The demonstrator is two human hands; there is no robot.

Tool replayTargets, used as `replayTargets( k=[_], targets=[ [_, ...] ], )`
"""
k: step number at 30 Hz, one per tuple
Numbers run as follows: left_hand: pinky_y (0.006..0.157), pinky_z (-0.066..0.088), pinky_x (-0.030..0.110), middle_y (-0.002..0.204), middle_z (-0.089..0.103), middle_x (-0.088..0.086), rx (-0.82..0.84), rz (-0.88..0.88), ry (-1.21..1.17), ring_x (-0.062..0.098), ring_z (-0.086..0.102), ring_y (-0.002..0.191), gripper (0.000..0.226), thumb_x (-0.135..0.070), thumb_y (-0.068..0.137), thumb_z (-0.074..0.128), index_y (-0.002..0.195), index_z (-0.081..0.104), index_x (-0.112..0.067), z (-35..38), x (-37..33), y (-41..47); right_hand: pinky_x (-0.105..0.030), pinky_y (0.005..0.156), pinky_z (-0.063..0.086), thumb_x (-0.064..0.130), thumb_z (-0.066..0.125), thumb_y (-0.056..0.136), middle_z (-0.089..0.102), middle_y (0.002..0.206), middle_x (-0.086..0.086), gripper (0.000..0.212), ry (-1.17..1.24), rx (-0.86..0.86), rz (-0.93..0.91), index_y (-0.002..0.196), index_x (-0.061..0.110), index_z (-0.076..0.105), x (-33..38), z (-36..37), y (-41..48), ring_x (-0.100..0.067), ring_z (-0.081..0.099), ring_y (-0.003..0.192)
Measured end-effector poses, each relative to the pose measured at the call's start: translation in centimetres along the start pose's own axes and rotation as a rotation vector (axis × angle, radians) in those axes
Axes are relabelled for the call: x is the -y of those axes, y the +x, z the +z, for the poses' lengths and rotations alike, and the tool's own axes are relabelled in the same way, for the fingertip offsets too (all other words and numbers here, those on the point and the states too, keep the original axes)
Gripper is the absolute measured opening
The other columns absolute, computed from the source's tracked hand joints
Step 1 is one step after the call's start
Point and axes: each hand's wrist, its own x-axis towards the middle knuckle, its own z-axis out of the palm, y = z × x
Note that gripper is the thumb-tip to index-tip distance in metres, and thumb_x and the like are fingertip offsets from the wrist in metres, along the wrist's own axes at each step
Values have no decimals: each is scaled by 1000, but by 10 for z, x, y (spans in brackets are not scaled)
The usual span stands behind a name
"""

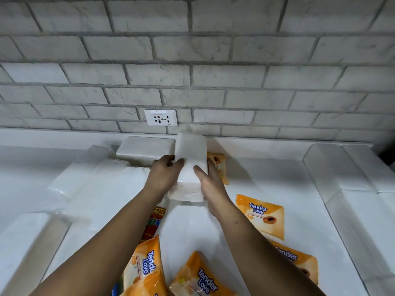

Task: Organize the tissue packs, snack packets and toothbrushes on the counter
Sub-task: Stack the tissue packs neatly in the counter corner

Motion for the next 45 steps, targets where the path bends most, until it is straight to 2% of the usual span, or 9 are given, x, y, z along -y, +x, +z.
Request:
replayTargets(
  k=[12, 20, 25, 28, 31, 35, 38, 41, 45],
  targets=[
    [78, 56, 25, 116, 75, -9, 91, 80, -297, 4, 75, 93, 37, -36, 100, 65, 135, 61, -25, 39, -31, -51, -47, 111, 46, 66, 57, 79, 54, 144, 14, 67, -124, -169, -95, 143, 53, 43, 31, -49, -41, -15, 57, 130],
    [77, 52, 16, 104, 77, -22, 245, 160, -282, -7, 72, 91, 18, -30, 102, 63, 117, 69, -37, 100, -64, -78, -44, 106, 51, 60, 58, 76, 58, 139, 8, 64, -65, -221, -112, 139, 50, 51, 60, -126, -76, -12, 64, 121],
    [97, 55, 34, 116, 76, -20, 332, 176, -236, 2, 72, 106, 26, -39, 100, 61, 126, 69, -39, 153, -86, -91, -45, 106, 52, 58, 59, 78, 60, 138, 7, 58, -93, -297, -106, 135, 50, 54, 73, -189, -90, -14, 65, 120],
    [93, 56, 31, 112, 75, -24, 356, 169, -231, -5, 71, 100, 18, -39, 102, 61, 115, 68, -49, 191, -103, -99, -43, 103, 54, 38, 57, 96, 68, 129, 11, 43, -96, -292, -114, 138, 41, 56, 86, -232, -100, -12, 68, 114],
    [87, 54, 32, 109, 74, -27, 378, 191, -198, -7, 69, 95, 17, -42, 101, 60, 105, 69, -56, 228, -121, -106, -44, 103, 54, 48, 58, 86, 63, 135, 10, 52, -131, -318, -99, 137, 46, 55, 94, -273, -105, -12, 66, 117],
    [102, 54, 46, 113, 76, -13, 416, 163, -184, 13, 71, 107, 30, -52, 93, 59, 121, 69, -51, 279, -141, -110, -47, 99, 57, 44, 61, 86, 68, 129, 8, 33, -101, -330, -72, 118, 53, 63, 102, -332, -103, -14, 71, 109],
    [106, 53, 51, 102, 74, -8, 438, 135, -214, 19, 68, 99, 22, -47, 97, 57, 91, 71, -63, 316, -154, -113, -43, 95, 58, 27, 58, 99, 75, 115, 12, 25, -84, -322, -79, 112, 48, 64, 107, -378, -100, -14, 74, 103],
    [104, 53, 49, 98, 61, -3, 477, 78, -185, 16, 58, 92, 48, -36, 104, 55, 70, 67, -67, 348, -165, -114, -43, 94, 59, 26, 57, 100, 76, 112, 12, 27, -74, -313, -52, 118, 45, 64, 109, -415, -94, -16, 74, 102],
    [99, 59, 43, 113, 74, -7, 493, 53, -215, 16, 70, 107, 40, -42, 101, 60, 142, 60, -43, 388, -173, -101, -40, 90, 59, 26, 58, 99, 76, 115, 7, 29, -72, -320, -31, 124, 40, 64, 113, -457, -85, -18, 73, 103]
  ],
)
